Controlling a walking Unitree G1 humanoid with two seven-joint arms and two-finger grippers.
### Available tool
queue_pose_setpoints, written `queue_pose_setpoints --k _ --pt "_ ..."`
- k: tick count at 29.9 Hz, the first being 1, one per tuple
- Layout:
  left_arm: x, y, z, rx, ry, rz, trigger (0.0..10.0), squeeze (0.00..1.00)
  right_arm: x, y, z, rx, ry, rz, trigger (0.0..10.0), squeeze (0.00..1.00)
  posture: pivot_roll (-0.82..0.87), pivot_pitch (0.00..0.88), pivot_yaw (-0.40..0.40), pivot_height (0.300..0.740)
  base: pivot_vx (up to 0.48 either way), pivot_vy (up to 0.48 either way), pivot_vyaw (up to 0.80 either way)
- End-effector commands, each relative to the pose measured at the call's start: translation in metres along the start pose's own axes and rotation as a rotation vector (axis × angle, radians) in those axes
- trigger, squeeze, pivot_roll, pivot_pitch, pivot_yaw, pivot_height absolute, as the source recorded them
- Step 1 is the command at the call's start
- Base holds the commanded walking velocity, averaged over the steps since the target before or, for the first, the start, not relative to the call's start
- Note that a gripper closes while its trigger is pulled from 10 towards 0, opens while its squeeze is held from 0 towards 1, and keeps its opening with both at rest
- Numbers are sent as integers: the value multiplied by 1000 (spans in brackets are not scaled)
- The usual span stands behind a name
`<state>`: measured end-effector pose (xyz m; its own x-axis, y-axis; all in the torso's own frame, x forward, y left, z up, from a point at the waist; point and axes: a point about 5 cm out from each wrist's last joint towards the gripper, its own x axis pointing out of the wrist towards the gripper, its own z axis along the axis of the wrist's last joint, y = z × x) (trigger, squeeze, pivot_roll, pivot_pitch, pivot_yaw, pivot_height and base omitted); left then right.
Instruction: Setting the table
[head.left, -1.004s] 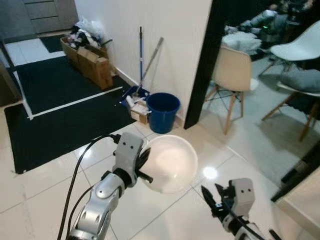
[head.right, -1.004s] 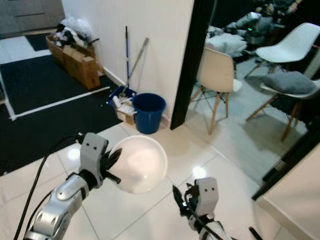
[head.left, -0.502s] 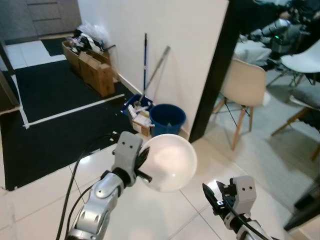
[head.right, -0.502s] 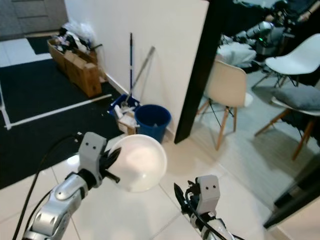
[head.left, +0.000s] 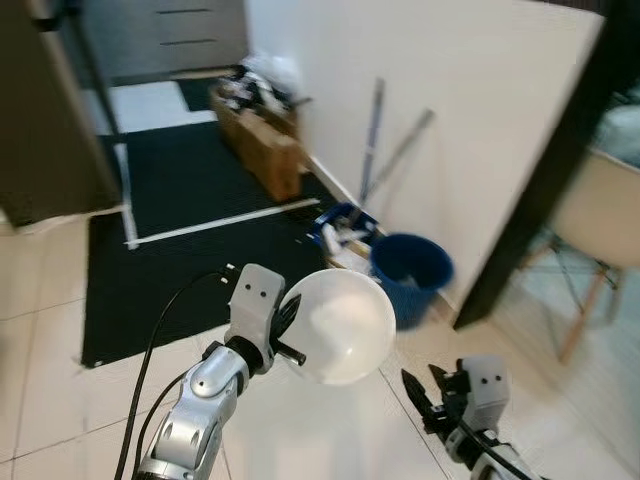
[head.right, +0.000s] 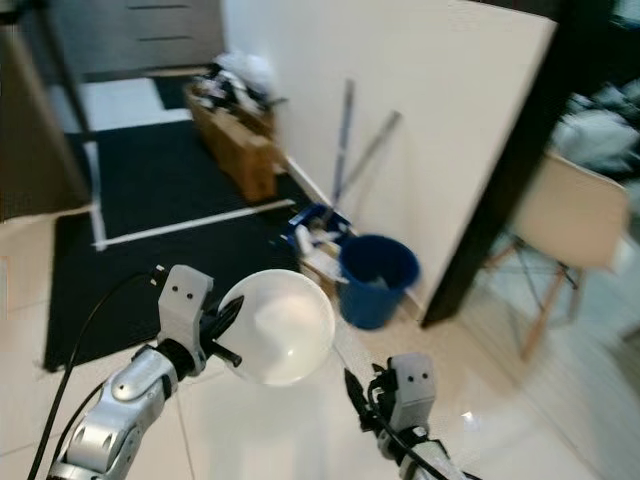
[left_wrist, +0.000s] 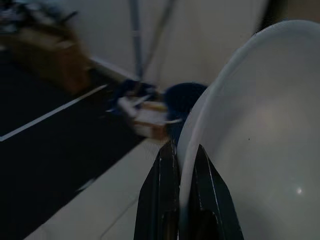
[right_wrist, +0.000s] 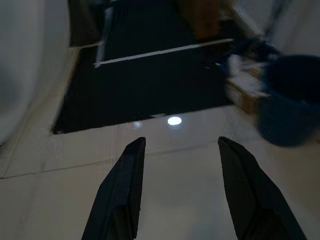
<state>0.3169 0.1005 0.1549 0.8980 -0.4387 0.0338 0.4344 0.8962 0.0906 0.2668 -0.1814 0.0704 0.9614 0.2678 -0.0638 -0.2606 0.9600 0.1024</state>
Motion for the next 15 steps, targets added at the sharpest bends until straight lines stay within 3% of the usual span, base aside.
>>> queue_pose_setpoints --k 1,15 --pt "-2 2 -3 4 10 5 10000 0 0 8 -5 15 12 22 10000 0 48 92 59 740 480 0 800" --pt "-3 1 -3 4 10 1 10000 0 0 10 -5 17 12 32 10000 0 48 92 61 740 480 0 800"
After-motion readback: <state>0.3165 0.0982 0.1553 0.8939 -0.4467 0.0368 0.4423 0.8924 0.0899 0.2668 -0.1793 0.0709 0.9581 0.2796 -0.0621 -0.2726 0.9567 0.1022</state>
